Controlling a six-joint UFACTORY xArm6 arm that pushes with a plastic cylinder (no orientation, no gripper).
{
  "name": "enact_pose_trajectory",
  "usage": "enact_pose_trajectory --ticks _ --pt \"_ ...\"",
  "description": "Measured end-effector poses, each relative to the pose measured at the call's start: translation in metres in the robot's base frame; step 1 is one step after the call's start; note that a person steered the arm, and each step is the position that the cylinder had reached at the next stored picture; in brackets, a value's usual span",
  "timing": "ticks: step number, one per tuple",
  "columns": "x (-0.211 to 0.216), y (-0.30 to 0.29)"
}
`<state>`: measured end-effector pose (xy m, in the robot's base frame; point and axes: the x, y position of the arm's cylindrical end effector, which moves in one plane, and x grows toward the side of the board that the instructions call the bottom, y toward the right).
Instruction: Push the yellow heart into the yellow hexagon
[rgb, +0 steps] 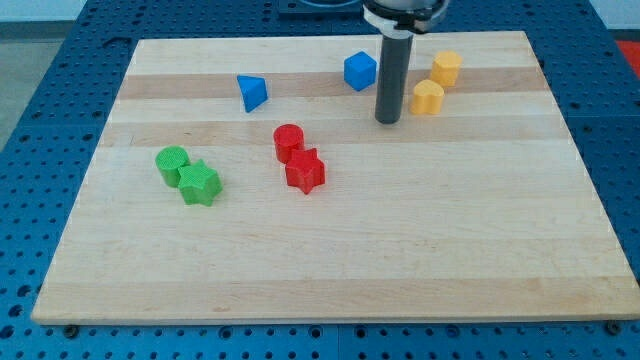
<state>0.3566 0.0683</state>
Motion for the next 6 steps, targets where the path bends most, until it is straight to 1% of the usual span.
enact_pose_trajectory --ticks 1,2,3,4,5,6 --pt "-0.032 0.037" --pt "-0.054 0.084" --pt "-0.055 0.058" --pt "-0.048 0.005" --pt "-0.015 -0.014" --pt "0.03 -0.012"
